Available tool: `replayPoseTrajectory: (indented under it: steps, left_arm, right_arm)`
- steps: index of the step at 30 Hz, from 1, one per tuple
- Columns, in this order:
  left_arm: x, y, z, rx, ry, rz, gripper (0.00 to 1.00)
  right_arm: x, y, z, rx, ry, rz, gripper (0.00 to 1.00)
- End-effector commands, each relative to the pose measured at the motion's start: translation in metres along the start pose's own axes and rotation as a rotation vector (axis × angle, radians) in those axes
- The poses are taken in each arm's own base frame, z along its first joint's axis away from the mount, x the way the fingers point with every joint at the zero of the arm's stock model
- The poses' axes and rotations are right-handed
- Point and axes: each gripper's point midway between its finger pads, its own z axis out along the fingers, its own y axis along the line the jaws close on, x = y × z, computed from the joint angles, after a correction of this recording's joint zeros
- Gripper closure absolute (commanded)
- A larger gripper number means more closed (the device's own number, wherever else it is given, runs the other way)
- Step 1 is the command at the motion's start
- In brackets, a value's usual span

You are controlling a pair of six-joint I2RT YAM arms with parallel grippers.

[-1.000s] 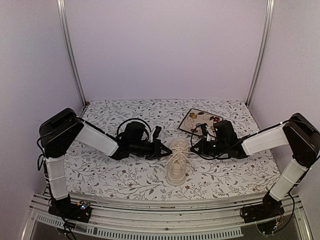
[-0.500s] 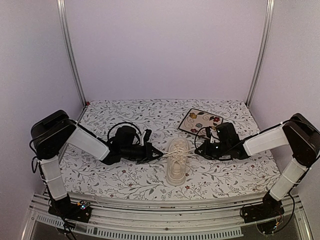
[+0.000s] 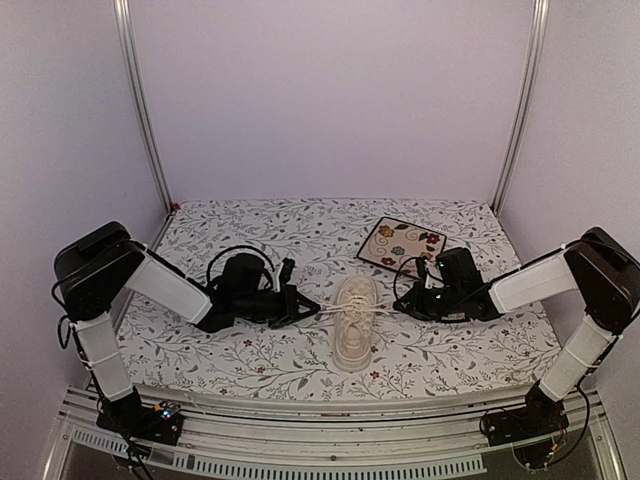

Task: Tie the shoes

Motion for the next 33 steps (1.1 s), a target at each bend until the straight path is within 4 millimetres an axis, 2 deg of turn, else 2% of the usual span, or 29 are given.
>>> replayPoseTrajectory:
  steps: [1,6,10,13,14,15,17,20,22,25,27,29,31,32,33]
  left_arm:
    - [-0.013,0.030,-0.015,-0.105,-0.060,-0.042,1.00]
    - [-0.017,0.031,-0.015,-0.133,-0.067,-0.023,1.00]
    - [-0.028,0.011,-0.012,-0.124,-0.066,0.058,0.98]
    - [-0.040,-0.012,-0.009,-0.106,-0.067,0.153,0.42]
    - [-0.045,-0.020,-0.009,-0.103,-0.073,0.199,0.14]
    - [-0.053,-0.029,-0.010,-0.102,-0.086,0.231,0.05]
    - [-0.066,-0.043,-0.015,-0.107,-0.115,0.286,0.03]
    - [-0.086,-0.054,-0.025,-0.120,-0.162,0.350,0.03]
    - [-0.098,-0.054,-0.031,-0.136,-0.177,0.373,0.03]
    - [-0.116,-0.036,-0.045,-0.185,-0.197,0.374,0.03]
    - [-0.133,-0.016,-0.067,-0.240,-0.242,0.367,0.03]
    - [-0.153,0.009,-0.100,-0.298,-0.314,0.343,0.03]
    - [-0.172,0.037,-0.144,-0.362,-0.405,0.302,0.03]
    - [-0.188,0.051,-0.181,-0.392,-0.494,0.275,0.03]
    - [-0.192,0.069,-0.204,-0.421,-0.545,0.239,0.03]
  right_arm:
    - [-0.007,-0.040,-0.008,0.127,-0.045,0.053,0.98]
    - [-0.011,-0.033,-0.011,0.100,-0.056,0.035,0.98]
    - [-0.022,0.001,-0.022,-0.032,-0.085,-0.086,0.95]
    - [-0.033,0.034,-0.037,-0.136,-0.110,-0.219,0.51]
    - [-0.036,0.040,-0.043,-0.148,-0.123,-0.256,0.40]
    - [-0.042,0.048,-0.051,-0.156,-0.148,-0.294,0.32]
    - [-0.053,0.052,-0.062,-0.126,-0.189,-0.321,0.21]
    - [-0.065,0.049,-0.072,-0.052,-0.214,-0.339,0.11]
    - [-0.077,0.041,-0.077,0.000,-0.231,-0.326,0.01]
    - [-0.098,0.018,-0.085,0.074,-0.255,-0.256,0.01]
    - [-0.112,-0.003,-0.096,0.116,-0.287,-0.206,0.01]
    - [-0.127,-0.026,-0.113,0.159,-0.337,-0.163,0.01]
    - [-0.140,-0.054,-0.134,0.213,-0.395,-0.123,0.01]
    - [-0.147,-0.077,-0.150,0.261,-0.434,-0.091,0.01]
    - [-0.151,-0.091,-0.162,0.295,-0.466,-0.070,0.01]
